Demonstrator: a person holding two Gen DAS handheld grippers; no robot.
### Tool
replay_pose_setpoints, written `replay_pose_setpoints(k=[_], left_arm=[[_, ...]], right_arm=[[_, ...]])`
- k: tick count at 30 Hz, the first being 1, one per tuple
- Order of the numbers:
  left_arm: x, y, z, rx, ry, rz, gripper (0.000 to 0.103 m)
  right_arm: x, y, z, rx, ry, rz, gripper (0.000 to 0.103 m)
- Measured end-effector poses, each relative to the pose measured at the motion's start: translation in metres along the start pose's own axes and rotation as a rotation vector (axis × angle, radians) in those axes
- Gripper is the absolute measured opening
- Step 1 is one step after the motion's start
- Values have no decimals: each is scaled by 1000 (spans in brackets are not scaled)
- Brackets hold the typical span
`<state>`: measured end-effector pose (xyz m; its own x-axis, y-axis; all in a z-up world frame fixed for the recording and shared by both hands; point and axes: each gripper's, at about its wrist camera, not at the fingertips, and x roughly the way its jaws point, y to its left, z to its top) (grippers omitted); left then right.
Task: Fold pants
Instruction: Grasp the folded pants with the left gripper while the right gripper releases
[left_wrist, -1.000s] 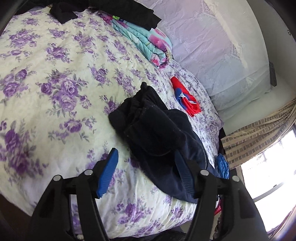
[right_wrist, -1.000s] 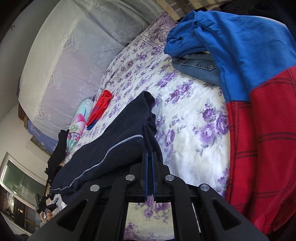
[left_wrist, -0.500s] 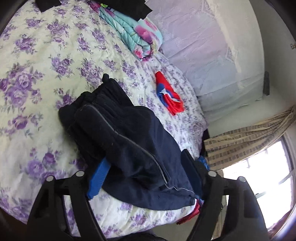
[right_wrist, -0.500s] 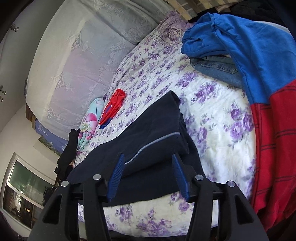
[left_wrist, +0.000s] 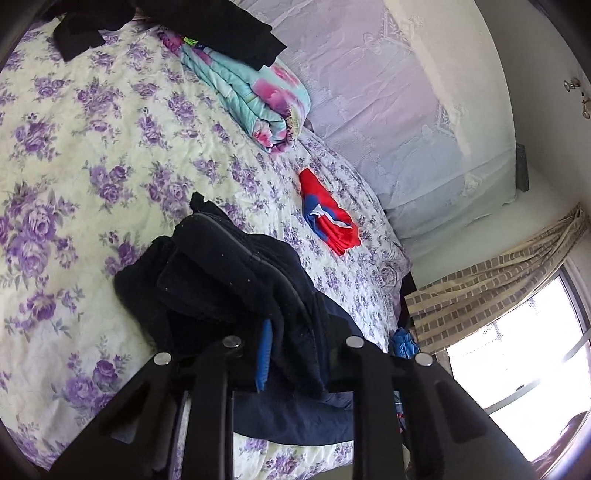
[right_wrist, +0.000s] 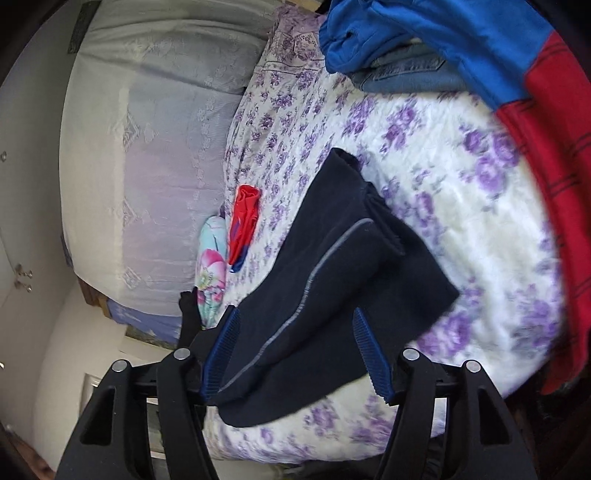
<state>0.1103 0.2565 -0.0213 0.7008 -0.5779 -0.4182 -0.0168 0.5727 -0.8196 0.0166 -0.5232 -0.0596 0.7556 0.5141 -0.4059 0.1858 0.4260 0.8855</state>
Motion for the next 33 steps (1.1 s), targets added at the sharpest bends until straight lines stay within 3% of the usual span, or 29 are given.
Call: replay_pose_setpoints(k=[5, 8, 10, 11, 12, 14, 18, 21, 24, 27, 29, 33], left_arm=[[2, 2, 3, 7, 15, -2, 19], [4, 5, 4, 19, 27, 2, 19], [6, 5, 8, 20, 32, 2, 19], [8, 3, 13, 25, 32, 1, 19], [9, -1, 17, 36, 28, 2, 19], [11, -12, 26, 66, 13, 5, 19], [1, -37, 34, 140, -36, -25, 19], [-9, -33, 21, 167, -39, -43, 19], [-6, 9, -1, 94, 19, -32, 19], [1, 66, -24, -54, 86, -28, 19], [-3, 81, -31, -105, 92, -50, 19], [-29, 64, -20, -81, 6, -74, 17]], right_arm=[[34, -17, 10, 172, 52, -71, 65], [42, -19, 13, 207, 14, -94, 64], [43, -11, 18, 141, -36, -98, 45], [45, -6, 21, 92, -45, -106, 16], [47, 0, 25, 42, -54, -106, 12], [48, 10, 26, -19, -76, -124, 11], [25, 50, 16, -181, -122, -58, 11], [-1, 45, 4, -203, -128, -56, 11], [-2, -4, -6, -105, -83, -118, 11], [6, -49, -17, 30, -53, -96, 11], [5, -47, -19, 25, -64, -87, 11], [-9, -7, -12, -82, -89, -46, 11]])
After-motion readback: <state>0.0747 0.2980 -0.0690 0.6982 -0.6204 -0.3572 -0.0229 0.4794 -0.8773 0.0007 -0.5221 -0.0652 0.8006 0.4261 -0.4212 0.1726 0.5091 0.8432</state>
